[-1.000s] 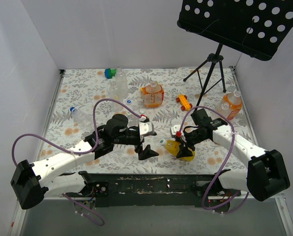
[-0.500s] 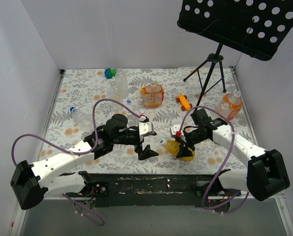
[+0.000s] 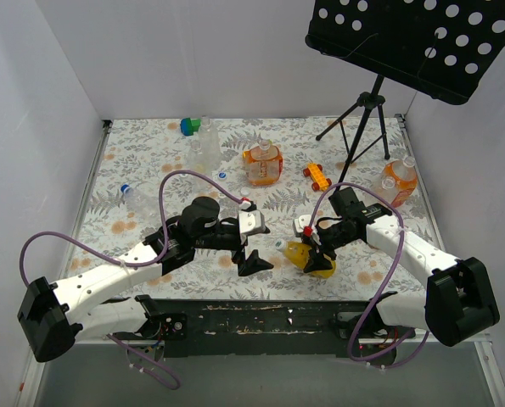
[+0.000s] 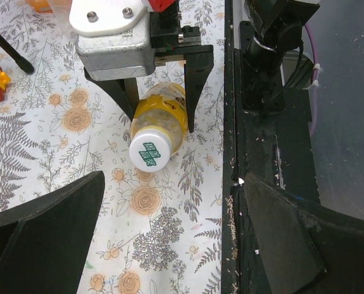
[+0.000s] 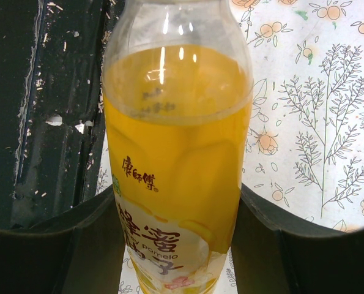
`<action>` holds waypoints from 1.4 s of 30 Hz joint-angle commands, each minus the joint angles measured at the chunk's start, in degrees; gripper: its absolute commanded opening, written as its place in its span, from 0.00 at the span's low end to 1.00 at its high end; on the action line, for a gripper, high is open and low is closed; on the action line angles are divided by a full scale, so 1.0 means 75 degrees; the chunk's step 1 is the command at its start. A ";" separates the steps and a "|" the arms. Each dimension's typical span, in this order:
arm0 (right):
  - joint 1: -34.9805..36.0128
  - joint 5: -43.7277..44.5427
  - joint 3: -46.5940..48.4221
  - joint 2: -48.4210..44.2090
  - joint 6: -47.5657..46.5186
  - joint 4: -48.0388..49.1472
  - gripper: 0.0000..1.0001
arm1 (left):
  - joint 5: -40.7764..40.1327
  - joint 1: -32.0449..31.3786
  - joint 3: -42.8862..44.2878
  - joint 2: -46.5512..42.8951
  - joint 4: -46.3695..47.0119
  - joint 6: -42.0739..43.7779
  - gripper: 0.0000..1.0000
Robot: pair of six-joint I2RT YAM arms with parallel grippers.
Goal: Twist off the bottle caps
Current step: Unscrew the bottle cap from the plastic bottle.
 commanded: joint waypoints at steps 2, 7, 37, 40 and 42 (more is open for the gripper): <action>0.0005 0.0082 0.0026 0.0131 -0.0207 -0.0151 0.10 | 0.0102 0.0021 0.0021 -0.0281 -0.0010 0.0304 0.98; 0.0017 0.0082 0.0037 0.0143 -0.0207 -0.0162 0.10 | 0.0043 0.0021 0.0032 -0.0316 -0.0151 0.0515 0.98; 0.0052 0.0117 0.0049 0.0178 -0.0219 -0.0162 0.10 | -0.0074 0.0021 0.0020 -0.0387 -0.0338 0.0656 0.98; 0.0052 0.0105 0.0037 0.0178 -0.0231 -0.0174 0.10 | -0.0074 0.0021 0.0020 -0.0387 -0.0350 0.0656 0.98; 0.0052 0.0117 0.0037 0.0189 -0.0219 -0.0162 0.10 | -0.0063 0.0021 0.0009 -0.0398 -0.0350 0.0656 0.98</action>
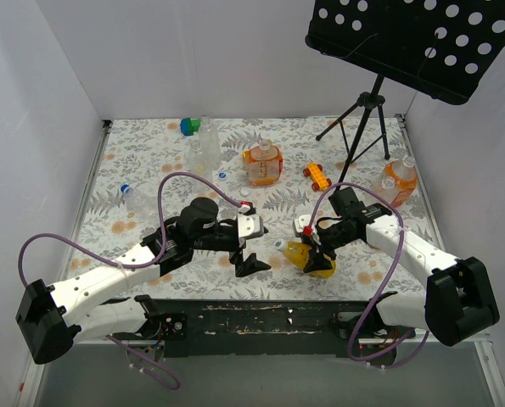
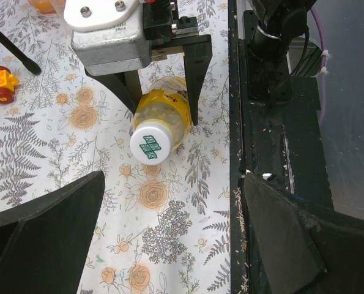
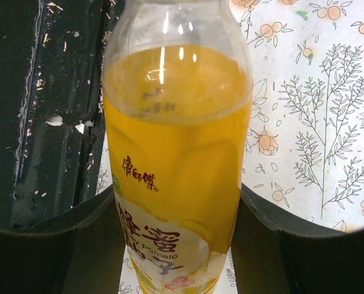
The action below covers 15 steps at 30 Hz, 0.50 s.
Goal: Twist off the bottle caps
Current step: Unscrew the bottle cap from the plastic bottle.
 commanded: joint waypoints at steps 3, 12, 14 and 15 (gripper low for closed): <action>0.0049 0.0128 0.0032 0.0163 -0.0216 -0.0162 0.10 | -0.0007 0.0021 -0.0003 -0.0261 -0.0062 0.0105 0.98; 0.0049 0.0128 0.0032 0.0163 -0.0228 -0.0162 0.10 | -0.0019 0.0021 0.0009 -0.0297 -0.0062 0.0105 0.98; 0.0061 0.0128 0.0032 0.0163 -0.0228 -0.0162 0.10 | -0.0019 0.0009 0.0020 -0.0331 -0.0062 0.0094 0.98; 0.0049 0.0128 0.0032 0.0152 -0.0216 -0.0174 0.10 | -0.0030 0.0021 0.0020 -0.0332 -0.0062 0.0094 0.98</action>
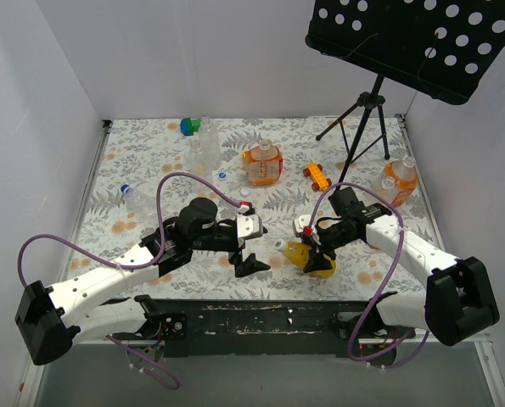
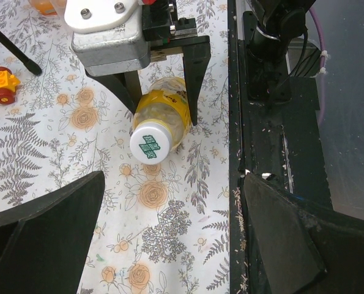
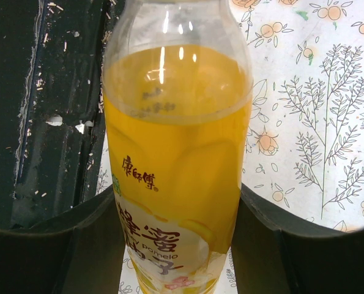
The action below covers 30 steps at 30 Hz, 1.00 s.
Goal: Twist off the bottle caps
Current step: Unscrew the bottle cap from the plastic bottle.
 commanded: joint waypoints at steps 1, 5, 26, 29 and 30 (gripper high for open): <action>0.0043 0.0131 0.0032 0.0157 -0.0228 -0.0162 0.10 | -0.0028 0.0021 0.0020 -0.0288 -0.0012 0.0082 0.98; 0.0055 0.0131 0.0032 0.0169 -0.0216 -0.0162 0.10 | -0.0063 0.0021 -0.0003 -0.0358 -0.0035 0.0105 0.98; 0.0067 0.0155 0.0032 0.0169 -0.0228 -0.0174 0.10 | 0.0183 0.0009 0.0173 -0.0030 0.0000 0.0082 0.98; 0.0067 0.0166 0.0032 0.0193 -0.0216 -0.0174 0.10 | 0.0183 0.0009 0.0138 -0.0053 0.0000 0.0082 0.98; 0.0067 0.0166 0.0032 0.0181 -0.0228 -0.0174 0.10 | 0.0172 0.0021 0.0149 -0.0054 0.0000 0.0082 0.98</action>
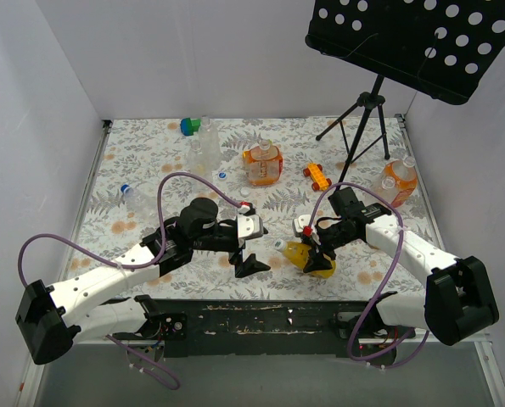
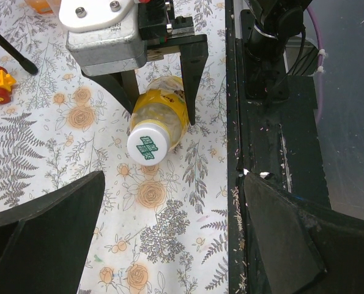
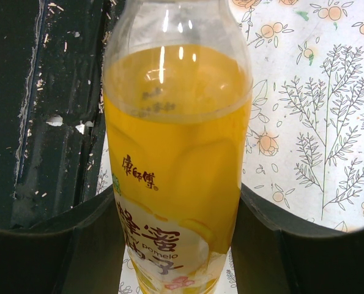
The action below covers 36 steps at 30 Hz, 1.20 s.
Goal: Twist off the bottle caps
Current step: Unscrew the bottle cap from the plastic bottle.
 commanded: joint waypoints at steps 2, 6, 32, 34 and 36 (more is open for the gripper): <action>0.0058 0.0175 0.0023 0.0178 -0.0228 -0.0177 0.10 | 0.0119 0.0021 0.0161 -0.0094 0.0005 0.0082 0.98; 0.0058 0.0175 0.0023 0.0190 -0.0228 -0.0165 0.10 | 0.0131 0.0021 0.0173 -0.0118 0.0005 0.0094 0.98; 0.0105 0.0199 0.0035 0.0225 -0.0228 -0.0165 0.10 | 0.0342 0.0021 0.0782 0.1089 0.0333 0.0071 0.94; 0.0105 0.0199 0.0034 0.0225 -0.0228 -0.0165 0.10 | 0.0342 0.0021 0.0840 0.1229 0.0369 0.0023 0.91; 0.0105 0.0210 0.0023 0.0236 -0.0228 -0.0177 0.10 | 0.0377 0.0021 0.0922 0.1346 0.0392 -0.0023 0.85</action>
